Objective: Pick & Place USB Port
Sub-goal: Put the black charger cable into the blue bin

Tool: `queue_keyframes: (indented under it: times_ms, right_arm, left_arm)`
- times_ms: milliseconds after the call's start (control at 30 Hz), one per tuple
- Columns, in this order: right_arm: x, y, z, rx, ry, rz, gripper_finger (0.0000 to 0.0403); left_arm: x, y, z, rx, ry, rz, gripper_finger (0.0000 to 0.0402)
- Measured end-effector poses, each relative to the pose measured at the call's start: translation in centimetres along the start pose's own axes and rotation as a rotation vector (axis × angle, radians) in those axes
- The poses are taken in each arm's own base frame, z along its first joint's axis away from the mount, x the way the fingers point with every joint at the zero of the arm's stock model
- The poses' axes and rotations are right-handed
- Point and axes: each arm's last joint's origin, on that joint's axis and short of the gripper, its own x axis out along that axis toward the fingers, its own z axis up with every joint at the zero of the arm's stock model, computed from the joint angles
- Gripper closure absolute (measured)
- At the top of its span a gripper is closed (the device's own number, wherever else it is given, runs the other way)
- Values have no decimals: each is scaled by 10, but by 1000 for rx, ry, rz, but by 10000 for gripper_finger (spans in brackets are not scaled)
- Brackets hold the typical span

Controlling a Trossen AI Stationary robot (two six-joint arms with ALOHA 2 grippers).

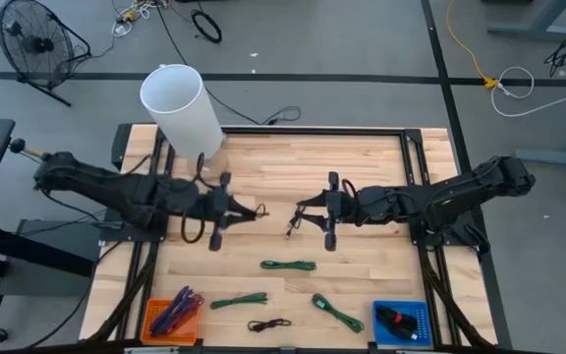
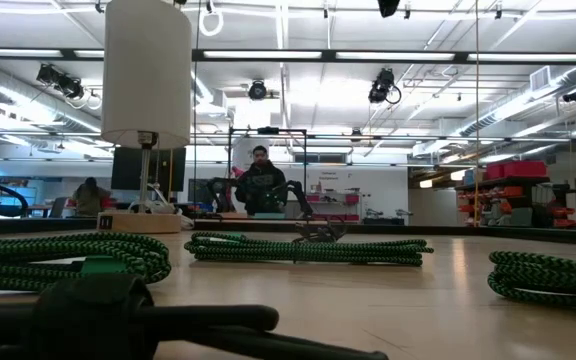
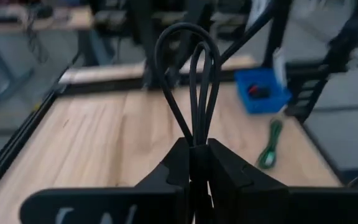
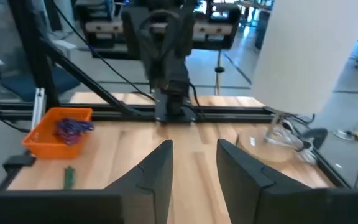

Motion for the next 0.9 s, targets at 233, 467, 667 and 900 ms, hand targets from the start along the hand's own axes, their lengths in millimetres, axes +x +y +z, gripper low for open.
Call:
queue_keyframes:
  times_ms: [233,467,667,900]
  right_arm:
    - [7,5,2,11,-64,83,277]
    - [30,14,-3,-71,-179,125,255]
    - [32,15,-1,-79,-215,129,216]
    - [32,15,0,-76,-223,128,187]
  left_arm:
    - [12,-12,-16,17,-187,-24,367]
    - [32,-16,-23,29,-247,-18,367]
    - [46,-19,-26,31,-268,-20,367]
    - [60,-23,-31,39,-289,-17,367]
